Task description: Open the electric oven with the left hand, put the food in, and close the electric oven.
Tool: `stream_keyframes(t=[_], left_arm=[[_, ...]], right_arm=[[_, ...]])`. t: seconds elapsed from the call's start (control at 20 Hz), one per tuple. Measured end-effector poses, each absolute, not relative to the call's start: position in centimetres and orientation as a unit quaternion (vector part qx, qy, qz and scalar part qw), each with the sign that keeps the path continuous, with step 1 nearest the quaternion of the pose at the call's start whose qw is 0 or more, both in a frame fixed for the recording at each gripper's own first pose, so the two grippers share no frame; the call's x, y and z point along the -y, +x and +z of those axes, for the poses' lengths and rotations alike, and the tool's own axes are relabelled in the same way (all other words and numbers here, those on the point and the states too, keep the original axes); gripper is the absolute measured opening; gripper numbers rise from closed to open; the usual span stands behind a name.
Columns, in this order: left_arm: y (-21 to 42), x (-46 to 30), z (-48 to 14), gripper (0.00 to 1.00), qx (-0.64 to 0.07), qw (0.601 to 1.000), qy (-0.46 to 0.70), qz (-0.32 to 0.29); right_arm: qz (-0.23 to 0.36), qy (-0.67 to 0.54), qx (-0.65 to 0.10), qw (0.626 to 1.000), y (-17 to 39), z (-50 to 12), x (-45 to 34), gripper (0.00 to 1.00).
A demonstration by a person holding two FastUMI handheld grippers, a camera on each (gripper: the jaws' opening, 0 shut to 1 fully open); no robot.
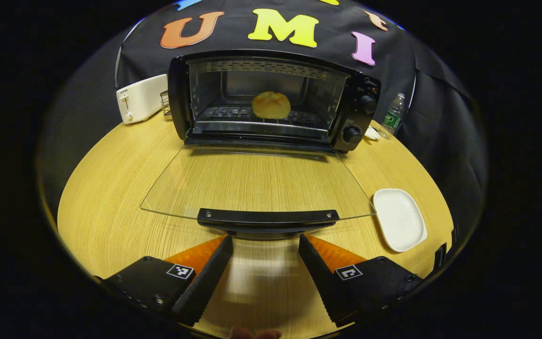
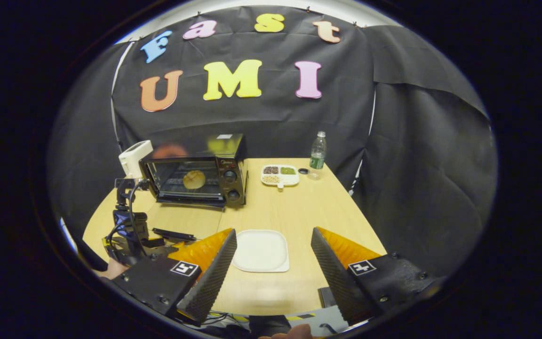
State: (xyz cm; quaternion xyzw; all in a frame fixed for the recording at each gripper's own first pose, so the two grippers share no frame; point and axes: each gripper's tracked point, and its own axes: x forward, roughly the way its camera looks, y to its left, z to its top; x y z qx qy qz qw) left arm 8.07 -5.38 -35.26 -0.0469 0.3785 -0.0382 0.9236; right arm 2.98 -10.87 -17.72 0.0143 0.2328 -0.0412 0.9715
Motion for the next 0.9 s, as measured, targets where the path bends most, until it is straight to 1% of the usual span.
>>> stream_keyframes(t=[0.25, 0.4, 0.6, 0.75, 0.9], left_arm=[[9.7, 5.0, -29.3, 0.94, -0.329, 0.942, -0.052, -0.042], [11.8, 4.8, -24.7, 0.94, -0.288, 0.956, -0.042, -0.046], [14.1, 4.1, -18.3, 0.94, -0.22, 0.974, -0.031, -0.051], [14.3, 3.9, -13.2, 0.93, -0.174, 0.982, -0.034, -0.06], [12.9, 3.0, -8.2, 0.93, -0.127, 0.99, -0.035, -0.06]], right_arm=[[-0.049, 0.048, -0.225, 0.972, 2.7, -17.5, 10.8, 0.97], [-0.05, 0.049, -0.218, 0.973, 1.9, -16.9, 10.6, 0.97], [-0.049, 0.043, -0.189, 0.98, 0.9, -14.9, 10.5, 0.97], [-0.05, 0.046, -0.168, 0.983, 0.4, -13.3, 10.2, 0.97], [-0.04, 0.047, -0.147, 0.987, 0.1, -11.3, 9.2, 0.98]])
